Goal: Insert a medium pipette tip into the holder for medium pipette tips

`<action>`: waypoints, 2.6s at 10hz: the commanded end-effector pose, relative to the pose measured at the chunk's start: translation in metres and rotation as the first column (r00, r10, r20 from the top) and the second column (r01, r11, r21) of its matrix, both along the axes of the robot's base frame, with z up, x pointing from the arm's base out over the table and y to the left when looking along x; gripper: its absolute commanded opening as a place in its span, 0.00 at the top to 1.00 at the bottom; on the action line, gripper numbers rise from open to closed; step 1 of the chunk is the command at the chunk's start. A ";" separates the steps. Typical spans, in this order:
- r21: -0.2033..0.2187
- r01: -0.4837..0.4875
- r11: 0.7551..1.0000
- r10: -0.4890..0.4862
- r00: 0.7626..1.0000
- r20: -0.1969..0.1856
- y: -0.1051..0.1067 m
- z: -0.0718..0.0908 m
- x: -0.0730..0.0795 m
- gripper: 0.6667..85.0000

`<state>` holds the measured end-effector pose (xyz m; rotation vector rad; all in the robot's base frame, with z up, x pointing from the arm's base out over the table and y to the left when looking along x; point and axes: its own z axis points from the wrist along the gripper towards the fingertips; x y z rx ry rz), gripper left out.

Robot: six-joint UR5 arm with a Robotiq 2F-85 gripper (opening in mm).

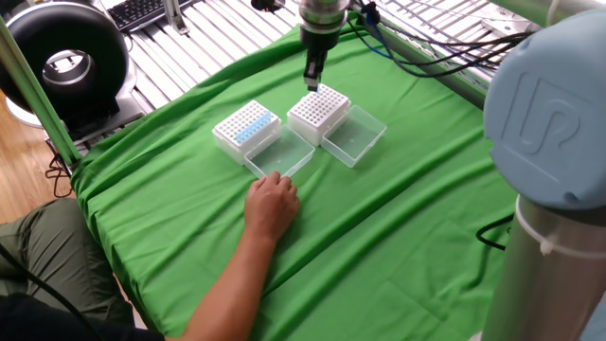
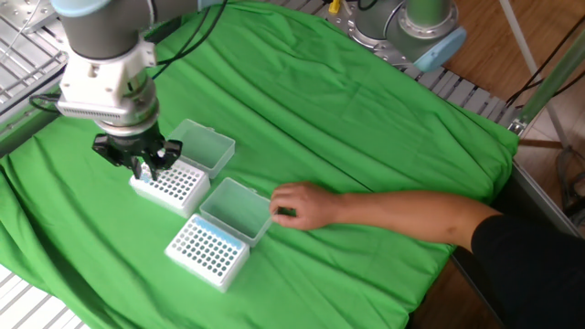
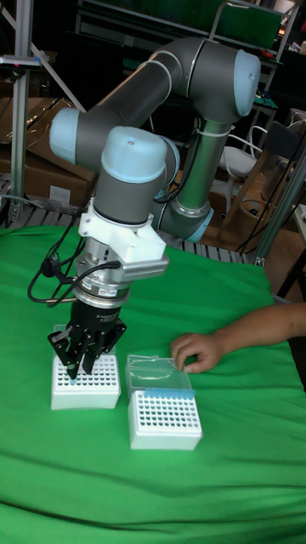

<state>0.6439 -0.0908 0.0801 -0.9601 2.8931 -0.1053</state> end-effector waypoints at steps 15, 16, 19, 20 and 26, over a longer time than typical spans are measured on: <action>0.054 0.057 0.997 -0.057 0.998 0.008 -0.002 -0.003 -0.002 0.87; 0.052 0.058 0.997 -0.059 0.998 0.002 -0.001 0.002 -0.003 0.87; 0.027 0.062 0.998 -0.062 0.998 -0.015 0.000 0.023 -0.005 0.88; 0.013 0.063 0.998 -0.062 0.998 -0.018 0.001 0.033 -0.005 0.89; -0.019 0.100 0.995 -0.101 0.994 -0.041 0.023 0.072 0.005 0.89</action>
